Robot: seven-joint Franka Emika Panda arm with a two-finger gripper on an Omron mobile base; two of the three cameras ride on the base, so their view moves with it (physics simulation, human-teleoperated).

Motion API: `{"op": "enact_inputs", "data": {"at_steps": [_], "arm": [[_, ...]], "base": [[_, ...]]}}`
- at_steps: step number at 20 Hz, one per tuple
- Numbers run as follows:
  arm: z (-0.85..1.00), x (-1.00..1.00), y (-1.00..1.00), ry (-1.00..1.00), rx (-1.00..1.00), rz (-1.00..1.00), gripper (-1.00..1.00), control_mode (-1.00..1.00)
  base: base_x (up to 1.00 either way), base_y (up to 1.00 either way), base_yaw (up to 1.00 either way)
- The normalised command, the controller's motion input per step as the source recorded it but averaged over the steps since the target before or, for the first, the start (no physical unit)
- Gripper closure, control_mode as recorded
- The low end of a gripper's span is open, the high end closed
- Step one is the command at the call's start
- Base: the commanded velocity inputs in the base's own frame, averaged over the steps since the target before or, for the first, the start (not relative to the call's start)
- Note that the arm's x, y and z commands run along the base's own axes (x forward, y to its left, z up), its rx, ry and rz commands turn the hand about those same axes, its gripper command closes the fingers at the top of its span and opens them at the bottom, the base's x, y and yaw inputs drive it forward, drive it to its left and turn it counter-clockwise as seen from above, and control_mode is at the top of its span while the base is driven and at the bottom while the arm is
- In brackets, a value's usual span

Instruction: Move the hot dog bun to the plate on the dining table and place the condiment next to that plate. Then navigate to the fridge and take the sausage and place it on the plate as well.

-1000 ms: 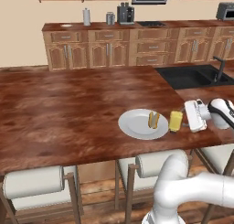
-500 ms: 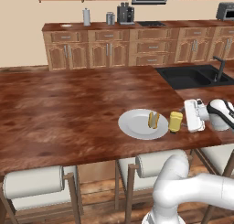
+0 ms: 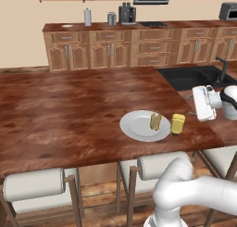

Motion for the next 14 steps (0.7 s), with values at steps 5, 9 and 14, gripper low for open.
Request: {"op": "enact_inputs", "data": {"at_steps": [5,9,14], "arm": [[0.95,-0.77,0.65,0.08,-0.02,0.0,-1.0,-1.0],[0.7,-0.72,0.98,0.18,-0.12,-0.13,-1.0,-1.0],[0.3,-0.68,0.81,0.25,-0.12,-0.41,-1.0,-1.0]], "base": [[0.0,0.0,0.0],[0.0,0.0,0.0],[0.0,0.0,0.0]]}}
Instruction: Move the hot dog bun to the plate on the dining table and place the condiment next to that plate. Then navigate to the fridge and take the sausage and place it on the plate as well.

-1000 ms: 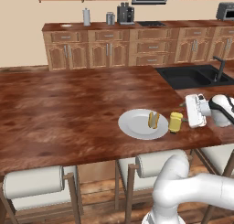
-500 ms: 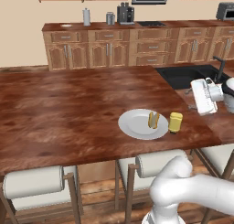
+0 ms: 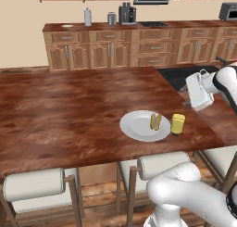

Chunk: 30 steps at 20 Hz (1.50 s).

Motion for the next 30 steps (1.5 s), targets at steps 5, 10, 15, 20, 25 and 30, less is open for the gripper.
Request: {"op": "enact_inputs", "data": {"at_steps": [5,10,15,20,25,30], "arm": [[0.05,-0.23,0.27,0.49,-0.01,-0.67,-1.0,-1.0],[0.0,-0.12,0.08,0.54,0.0,-0.76,-1.0,-1.0],[0.08,-0.25,0.15,0.46,-0.01,-0.65,-1.0,-1.0],[0.01,-0.62,0.24,0.17,-0.1,-0.31,-1.0,-1.0],[-0.08,-0.8,0.14,-0.03,-0.11,-0.04,-1.0,-1.0],[-0.04,-0.34,0.11,0.0,-0.04,-0.01,-1.0,1.0]], "base": [[0.0,0.0,0.0],[0.0,0.0,0.0],[0.0,0.0,0.0],[0.0,0.0,0.0],[0.0,0.0,0.0],[-0.35,0.11,0.0]]}}
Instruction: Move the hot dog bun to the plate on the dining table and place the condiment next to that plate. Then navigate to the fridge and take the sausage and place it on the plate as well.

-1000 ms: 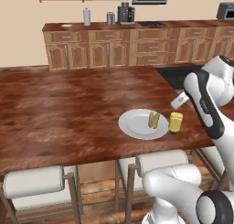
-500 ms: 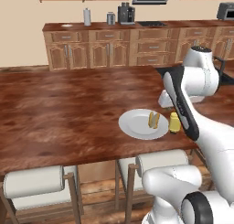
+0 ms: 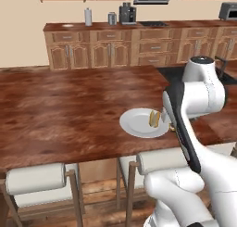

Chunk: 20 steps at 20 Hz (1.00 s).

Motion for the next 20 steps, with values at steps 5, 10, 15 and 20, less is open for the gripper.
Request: {"op": "enact_inputs", "data": {"at_steps": [5,10,15,20], "arm": [[0.0,0.0,0.0,0.0,0.0,0.0,-1.0,1.0],[0.0,0.0,0.0,0.0,0.0,0.0,-1.0,1.0],[0.0,0.0,0.0,0.0,0.0,0.0,-1.0,1.0],[0.0,0.0,0.0,0.0,0.0,0.0,-1.0,1.0]], "base": [[-0.97,0.73,0.35],[-0.42,0.75,0.77],[-0.03,0.78,0.85],[-0.01,0.94,0.77]]}}
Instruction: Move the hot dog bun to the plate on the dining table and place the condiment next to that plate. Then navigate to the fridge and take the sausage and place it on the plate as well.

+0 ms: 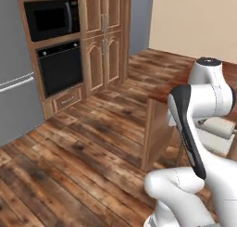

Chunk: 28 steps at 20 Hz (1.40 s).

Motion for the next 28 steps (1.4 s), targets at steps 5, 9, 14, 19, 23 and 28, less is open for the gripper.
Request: {"op": "enact_inputs", "data": {"at_steps": [5,9,14,19,23,28], "arm": [[0.0,0.0,0.0,0.0,0.0,0.0,-1.0,1.0],[0.0,0.0,0.0,0.0,0.0,0.0,-1.0,1.0],[0.0,0.0,0.0,0.0,0.0,0.0,-1.0,1.0],[0.0,0.0,0.0,0.0,0.0,0.0,-1.0,1.0],[0.0,0.0,0.0,0.0,0.0,0.0,-1.0,1.0],[0.0,0.0,0.0,0.0,0.0,0.0,-1.0,1.0]], "base": [[0.01,1.0,0.58],[0.54,0.99,0.29],[0.99,0.58,0.25],[1.0,0.42,0.27],[1.0,0.18,0.32],[1.0,0.13,0.28]]}}
